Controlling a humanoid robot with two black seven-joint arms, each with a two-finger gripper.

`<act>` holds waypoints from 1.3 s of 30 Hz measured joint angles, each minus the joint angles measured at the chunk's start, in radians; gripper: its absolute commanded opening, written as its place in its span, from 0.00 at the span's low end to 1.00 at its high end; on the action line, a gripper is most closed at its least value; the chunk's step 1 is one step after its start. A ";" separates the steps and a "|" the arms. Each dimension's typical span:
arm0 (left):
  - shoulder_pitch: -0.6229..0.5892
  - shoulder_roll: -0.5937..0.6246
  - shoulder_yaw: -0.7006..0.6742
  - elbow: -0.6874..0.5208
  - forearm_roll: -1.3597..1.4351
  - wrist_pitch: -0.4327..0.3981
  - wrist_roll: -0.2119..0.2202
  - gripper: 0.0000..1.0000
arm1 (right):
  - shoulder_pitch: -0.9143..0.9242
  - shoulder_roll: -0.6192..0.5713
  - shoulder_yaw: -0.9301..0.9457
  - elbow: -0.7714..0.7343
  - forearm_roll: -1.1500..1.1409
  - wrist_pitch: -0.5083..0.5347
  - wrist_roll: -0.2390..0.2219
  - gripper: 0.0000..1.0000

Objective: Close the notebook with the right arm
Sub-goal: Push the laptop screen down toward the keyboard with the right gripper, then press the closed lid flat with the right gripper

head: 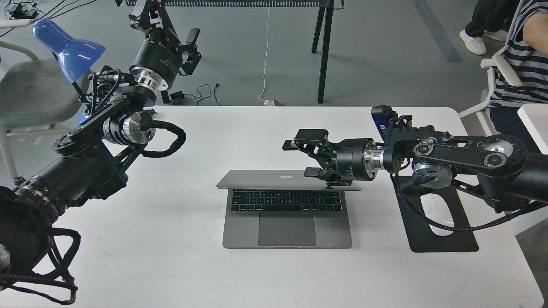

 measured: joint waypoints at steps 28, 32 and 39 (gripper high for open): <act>0.000 0.000 0.000 0.000 -0.001 0.000 0.000 1.00 | -0.254 0.016 -0.001 -0.037 -0.132 -0.005 -0.003 1.00; 0.001 0.000 0.000 -0.001 -0.001 0.000 0.000 1.00 | -0.275 0.033 -0.001 -0.081 -0.132 -0.006 -0.003 1.00; 0.002 0.000 -0.001 -0.002 -0.001 -0.001 0.000 1.00 | -0.294 0.064 0.001 -0.128 -0.132 -0.006 -0.001 1.00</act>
